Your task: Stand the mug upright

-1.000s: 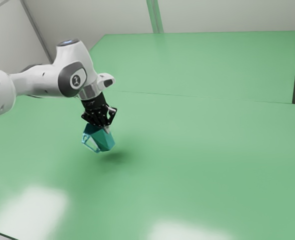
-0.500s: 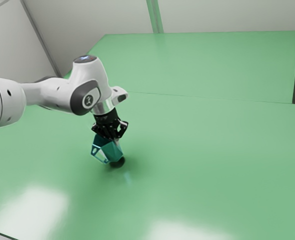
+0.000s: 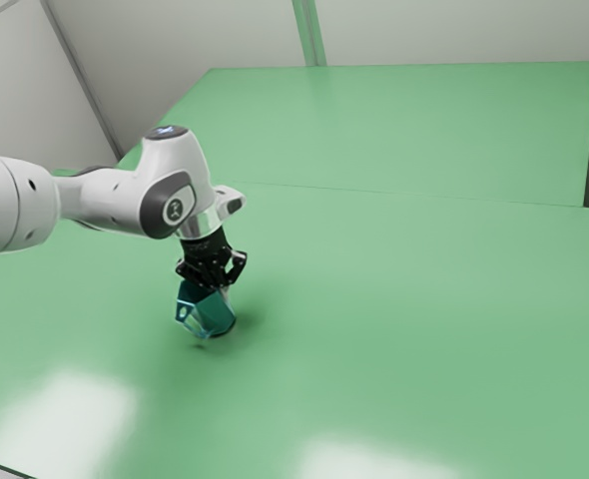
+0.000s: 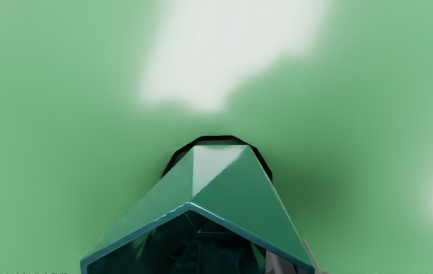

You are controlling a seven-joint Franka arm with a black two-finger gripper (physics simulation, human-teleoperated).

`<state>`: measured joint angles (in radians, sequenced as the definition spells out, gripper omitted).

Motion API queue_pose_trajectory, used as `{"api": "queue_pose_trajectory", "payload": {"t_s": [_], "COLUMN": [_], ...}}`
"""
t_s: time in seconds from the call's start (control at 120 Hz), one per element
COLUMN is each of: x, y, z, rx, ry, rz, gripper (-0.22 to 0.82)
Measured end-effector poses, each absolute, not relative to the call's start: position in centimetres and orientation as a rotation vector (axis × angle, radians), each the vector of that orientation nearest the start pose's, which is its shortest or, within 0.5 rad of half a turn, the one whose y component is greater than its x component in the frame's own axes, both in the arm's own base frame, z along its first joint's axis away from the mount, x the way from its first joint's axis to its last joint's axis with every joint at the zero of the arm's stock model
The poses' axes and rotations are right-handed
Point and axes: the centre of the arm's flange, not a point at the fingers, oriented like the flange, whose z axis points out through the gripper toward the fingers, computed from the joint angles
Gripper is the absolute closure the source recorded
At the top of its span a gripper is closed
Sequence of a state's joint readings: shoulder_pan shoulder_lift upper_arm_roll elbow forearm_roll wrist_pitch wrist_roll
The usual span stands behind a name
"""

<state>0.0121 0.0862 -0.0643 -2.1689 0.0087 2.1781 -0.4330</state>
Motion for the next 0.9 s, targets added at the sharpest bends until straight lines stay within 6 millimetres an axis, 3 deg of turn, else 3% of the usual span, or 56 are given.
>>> {"api": "queue_pose_trajectory", "payload": {"t_s": [0.192, 0.342, 0.475, 0.808, 0.9], "x": [53.7, 53.5, 53.1, 55.2, 55.8], "y": [-2.6, -2.6, -2.7, -3.5, -3.7], "z": [35.8, 38.5, 41.1, 51.6, 55.4], "rx": [-3.064, -3.071, -3.073, -3.073, -3.054], "ry": [-0.603, -0.613, -0.617, -0.474, -0.417], "rz": [0.098, 0.036, -0.003, -0.11, -0.175], "gripper": [0.37, 0.18, 0.1, 0.02, 0.01]}}
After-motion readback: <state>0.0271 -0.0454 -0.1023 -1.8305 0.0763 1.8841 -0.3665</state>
